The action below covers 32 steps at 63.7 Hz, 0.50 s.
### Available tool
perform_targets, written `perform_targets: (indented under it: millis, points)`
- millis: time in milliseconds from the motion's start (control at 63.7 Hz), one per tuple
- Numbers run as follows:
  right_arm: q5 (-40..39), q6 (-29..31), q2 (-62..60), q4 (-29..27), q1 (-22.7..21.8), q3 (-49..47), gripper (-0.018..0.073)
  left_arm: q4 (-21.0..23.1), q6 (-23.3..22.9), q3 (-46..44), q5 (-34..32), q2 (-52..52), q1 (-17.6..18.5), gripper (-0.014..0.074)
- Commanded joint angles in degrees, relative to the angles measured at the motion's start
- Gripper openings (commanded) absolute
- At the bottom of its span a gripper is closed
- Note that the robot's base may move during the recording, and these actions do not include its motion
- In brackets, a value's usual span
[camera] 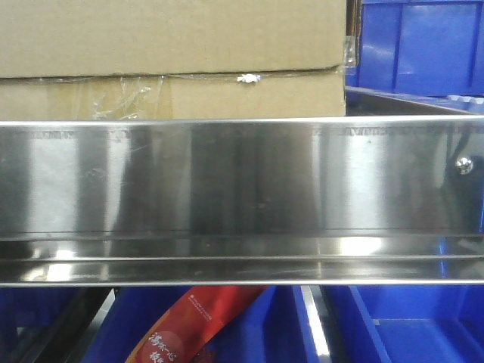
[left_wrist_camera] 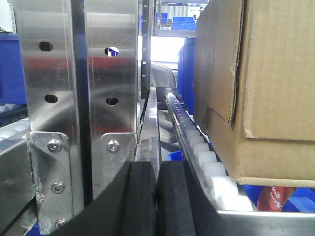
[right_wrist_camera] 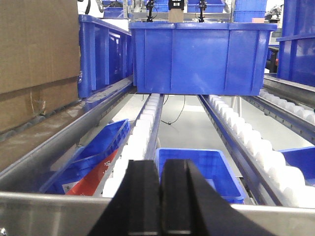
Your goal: Grab carton from right shelf to conveyor
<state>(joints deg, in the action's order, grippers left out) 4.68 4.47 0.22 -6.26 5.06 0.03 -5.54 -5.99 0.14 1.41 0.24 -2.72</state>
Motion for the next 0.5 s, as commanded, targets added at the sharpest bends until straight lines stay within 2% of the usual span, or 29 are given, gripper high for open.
perform_targets:
  millis: [0, 487]
  points:
    - [-1.2, 0.1, -0.2, 0.0, 0.1, 0.0, -0.0069, 0.1, 0.2, -0.1, -0.9, -0.2, 0.3, -0.0005]
    - [-1.2, 0.1, -0.2, 0.0, 0.1, 0.0, -0.0069, 0.1, 0.2, -0.1, -1.0, -0.2, 0.3, -0.0005]
